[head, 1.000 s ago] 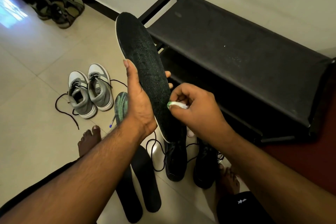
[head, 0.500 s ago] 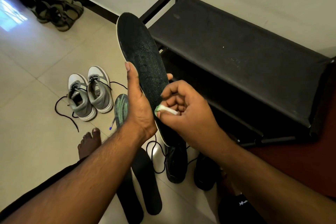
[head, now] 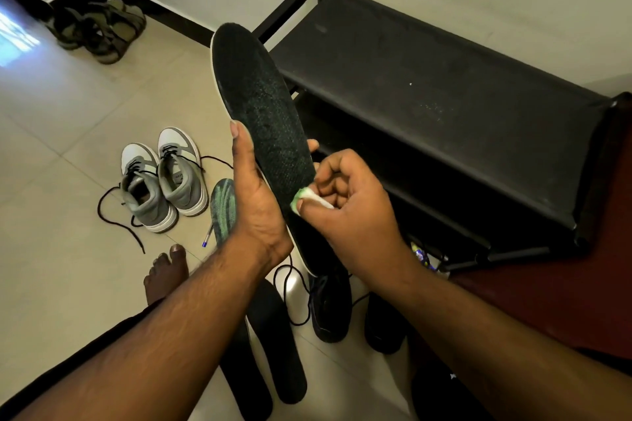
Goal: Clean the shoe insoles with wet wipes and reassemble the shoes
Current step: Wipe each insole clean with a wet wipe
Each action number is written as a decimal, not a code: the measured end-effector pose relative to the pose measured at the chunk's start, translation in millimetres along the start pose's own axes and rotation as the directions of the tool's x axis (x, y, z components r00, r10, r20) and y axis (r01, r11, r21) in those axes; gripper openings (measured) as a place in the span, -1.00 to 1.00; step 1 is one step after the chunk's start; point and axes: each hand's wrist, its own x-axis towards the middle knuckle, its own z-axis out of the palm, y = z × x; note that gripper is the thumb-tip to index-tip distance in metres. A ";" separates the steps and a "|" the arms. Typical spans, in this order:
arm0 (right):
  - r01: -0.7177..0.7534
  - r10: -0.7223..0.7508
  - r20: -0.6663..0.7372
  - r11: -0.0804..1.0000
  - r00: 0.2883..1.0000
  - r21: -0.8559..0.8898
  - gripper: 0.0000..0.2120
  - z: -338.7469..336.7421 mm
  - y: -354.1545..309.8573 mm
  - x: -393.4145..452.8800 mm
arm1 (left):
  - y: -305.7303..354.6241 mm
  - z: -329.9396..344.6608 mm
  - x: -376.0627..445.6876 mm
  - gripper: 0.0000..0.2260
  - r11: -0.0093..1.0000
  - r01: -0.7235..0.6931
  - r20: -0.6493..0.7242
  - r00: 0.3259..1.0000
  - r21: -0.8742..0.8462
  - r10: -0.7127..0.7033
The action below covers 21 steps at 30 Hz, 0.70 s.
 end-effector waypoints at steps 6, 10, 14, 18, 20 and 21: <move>-0.044 0.044 -0.074 0.999 0.996 0.006 -0.77 -5.8 3.9 5.4 | -2.0 -1.6 3.6 -0.29 0.999 -0.039 0.028 0.999 -0.018 0.039; 0.077 -0.079 0.063 0.996 0.995 0.035 -0.77 6.0 -3.2 -3.5 | -1.2 -0.9 0.3 -0.31 0.998 -0.037 -0.010 0.999 0.041 0.037; 0.000 -0.004 -0.084 0.999 0.997 -0.049 -0.80 -8.5 6.5 9.3 | -2.1 2.4 -2.3 -0.30 0.999 -0.032 -0.004 0.999 0.012 0.032; -0.049 0.046 -0.143 0.999 0.989 -0.016 -0.78 -10.6 9.7 12.4 | -3.7 0.6 -0.1 -0.26 0.999 -0.048 0.022 0.999 0.010 0.048; -0.004 0.006 -0.066 0.999 0.998 0.033 -0.77 -2.3 4.5 5.6 | -2.2 0.7 -0.4 -0.26 0.999 -0.044 0.006 0.999 0.030 0.044; 0.027 -0.026 -0.015 0.999 1.000 0.042 -0.78 1.8 1.3 1.7 | -1.2 1.2 -1.3 -0.27 0.998 -0.040 -0.004 0.999 0.048 0.040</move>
